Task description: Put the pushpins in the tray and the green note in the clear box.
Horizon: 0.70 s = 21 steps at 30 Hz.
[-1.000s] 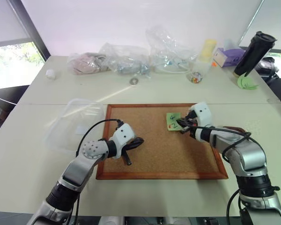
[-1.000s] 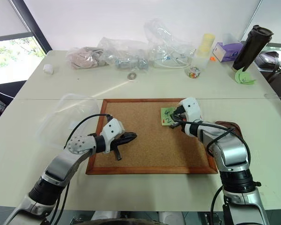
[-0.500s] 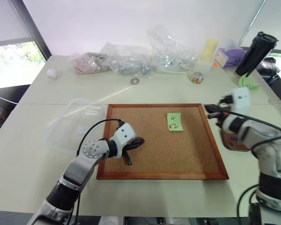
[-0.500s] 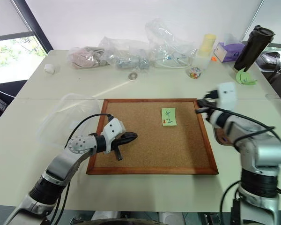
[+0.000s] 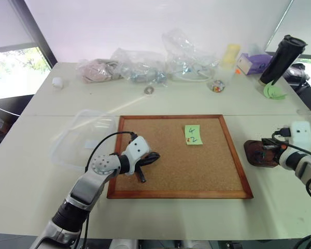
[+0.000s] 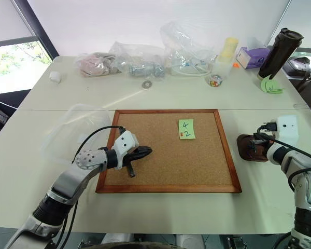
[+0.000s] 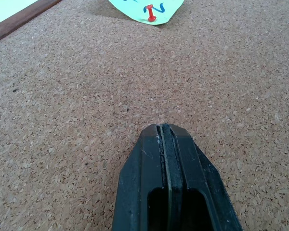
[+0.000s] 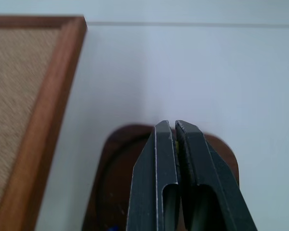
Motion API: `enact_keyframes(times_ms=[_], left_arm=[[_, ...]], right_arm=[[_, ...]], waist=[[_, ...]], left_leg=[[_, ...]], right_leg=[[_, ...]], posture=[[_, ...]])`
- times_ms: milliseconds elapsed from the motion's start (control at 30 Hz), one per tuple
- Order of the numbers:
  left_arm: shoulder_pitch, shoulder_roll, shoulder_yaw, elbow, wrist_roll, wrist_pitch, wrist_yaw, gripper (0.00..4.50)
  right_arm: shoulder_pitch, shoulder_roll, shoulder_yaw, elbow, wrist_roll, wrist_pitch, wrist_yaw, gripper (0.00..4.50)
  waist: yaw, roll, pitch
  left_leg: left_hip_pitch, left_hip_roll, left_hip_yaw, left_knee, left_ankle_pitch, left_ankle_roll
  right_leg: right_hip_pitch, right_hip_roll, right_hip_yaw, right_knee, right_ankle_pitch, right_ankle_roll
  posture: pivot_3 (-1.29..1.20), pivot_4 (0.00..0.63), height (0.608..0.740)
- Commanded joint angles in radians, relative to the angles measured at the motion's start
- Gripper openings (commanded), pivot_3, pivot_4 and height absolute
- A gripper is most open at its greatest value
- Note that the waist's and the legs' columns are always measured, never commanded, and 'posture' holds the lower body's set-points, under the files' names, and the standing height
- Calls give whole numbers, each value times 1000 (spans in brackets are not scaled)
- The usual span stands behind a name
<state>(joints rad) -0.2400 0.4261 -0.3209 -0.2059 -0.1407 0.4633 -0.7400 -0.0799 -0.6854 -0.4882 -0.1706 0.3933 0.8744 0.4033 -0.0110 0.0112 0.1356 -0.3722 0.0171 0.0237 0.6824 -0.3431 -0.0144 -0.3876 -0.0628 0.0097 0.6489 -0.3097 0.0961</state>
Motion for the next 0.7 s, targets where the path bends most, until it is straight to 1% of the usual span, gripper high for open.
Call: enact_keyframes(times_ms=[33, 200, 233, 300, 467, 533, 700], left_arm=[[41, 11, -51, 52, 21, 29, -19, 0], [42, 14, -49, 50, 22, 30, -18, 0], [42, 14, -49, 50, 22, 31, -18, 0], [43, 15, -48, 50, 22, 31, -18, 0], [43, 16, -46, 50, 22, 31, -17, 0], [42, 16, -46, 50, 23, 32, -16, 0], [44, 18, -45, 49, 22, 33, -16, 0]], right_arm=[[3, -1, -8, -4, -9, -37, -1, 33], [9, 15, -4, 9, -3, -52, 3, 33], [9, 17, -3, 12, -3, -55, 4, 304], [7, 22, -5, 16, 5, -56, 9, 1007], [3, 23, 1, 26, -3, -62, 4, 3549], [2, 22, 2, 33, -7, -67, 1, 4472], [-7, 28, -10, 32, 14, -55, -1, 4472]], waist=[[0, 0, 0], [0, 0, 0], [0, 0, 0], [0, 0, 0], [0, 0, 0], [0, 0, 0], [0, 0, 0]], left_leg=[[0, 0, 0, 0, 0, 0], [0, 0, 0, 0, 0, 0], [0, 0, 0, 0, 0, 0], [0, 0, 0, 0, 0, 0], [0, 0, 0, 0, 0, 0], [0, 0, 0, 0, 0, 0], [0, 0, 0, 0, 0, 0]], right_leg=[[0, 0, 0, 0, 0, 0], [0, 0, 0, 0, 0, 0], [0, 0, 0, 0, 0, 0], [0, 0, 0, 0, 0, 0], [0, 0, 0, 0, 0, 0], [0, 0, 0, 0, 0, 0], [0, 0, 0, 0, 0, 0]], posture=[[0, 150, 740], [0, 150, 740], [0, 150, 740], [0, 150, 740], [0, 150, 740], [0, 150, 740], [0, 150, 740]])
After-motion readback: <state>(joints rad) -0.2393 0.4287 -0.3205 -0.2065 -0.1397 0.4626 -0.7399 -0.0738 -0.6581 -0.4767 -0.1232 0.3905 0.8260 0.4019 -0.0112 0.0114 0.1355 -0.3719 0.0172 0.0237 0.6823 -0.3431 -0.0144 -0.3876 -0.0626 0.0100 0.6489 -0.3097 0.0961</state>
